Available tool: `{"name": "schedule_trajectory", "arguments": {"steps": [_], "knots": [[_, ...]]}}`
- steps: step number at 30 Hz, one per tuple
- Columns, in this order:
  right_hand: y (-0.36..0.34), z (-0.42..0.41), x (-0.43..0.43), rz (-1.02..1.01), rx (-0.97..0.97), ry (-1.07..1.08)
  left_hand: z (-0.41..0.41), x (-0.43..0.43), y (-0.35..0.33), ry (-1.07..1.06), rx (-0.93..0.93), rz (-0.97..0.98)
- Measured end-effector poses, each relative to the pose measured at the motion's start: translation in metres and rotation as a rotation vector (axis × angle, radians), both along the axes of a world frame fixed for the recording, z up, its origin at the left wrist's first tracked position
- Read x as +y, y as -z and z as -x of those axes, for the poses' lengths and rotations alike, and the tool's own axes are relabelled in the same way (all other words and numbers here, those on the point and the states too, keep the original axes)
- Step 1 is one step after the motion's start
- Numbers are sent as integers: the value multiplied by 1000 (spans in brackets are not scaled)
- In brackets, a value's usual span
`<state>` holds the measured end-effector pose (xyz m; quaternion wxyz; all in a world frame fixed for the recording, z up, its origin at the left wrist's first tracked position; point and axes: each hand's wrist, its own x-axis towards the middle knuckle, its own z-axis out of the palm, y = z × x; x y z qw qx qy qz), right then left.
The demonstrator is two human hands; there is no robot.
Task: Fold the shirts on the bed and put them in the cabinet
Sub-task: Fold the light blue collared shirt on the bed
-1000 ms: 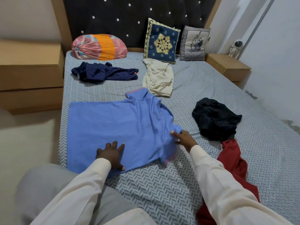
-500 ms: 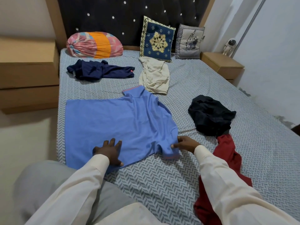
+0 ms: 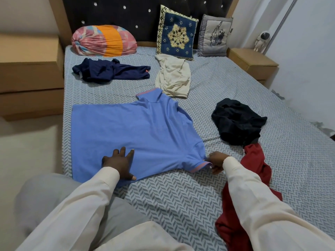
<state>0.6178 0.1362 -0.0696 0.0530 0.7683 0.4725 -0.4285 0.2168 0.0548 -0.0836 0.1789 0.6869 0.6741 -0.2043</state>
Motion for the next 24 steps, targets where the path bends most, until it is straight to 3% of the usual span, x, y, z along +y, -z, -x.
{"name": "schedule_trajectory", "arguments": {"steps": [4,7,10,13,17,21,24], "knots": [[0,3,14,66,-12,39,2,2,-1,-7,-13,-9],[11,2,33,-136,117,250,2,12,0,-25,-26,16],[27,5,49,-304,143,263,2,24,1,-73,-44,33],[30,9,53,-425,-2,247,0,26,6,-92,-19,44],[22,3,52,-386,-110,272,-3,24,9,-85,14,36],[12,7,47,-511,-63,54,-6,23,7,-100,-16,42],[-5,27,26,-508,108,-470,-12,14,7,-14,-105,-88]]}}
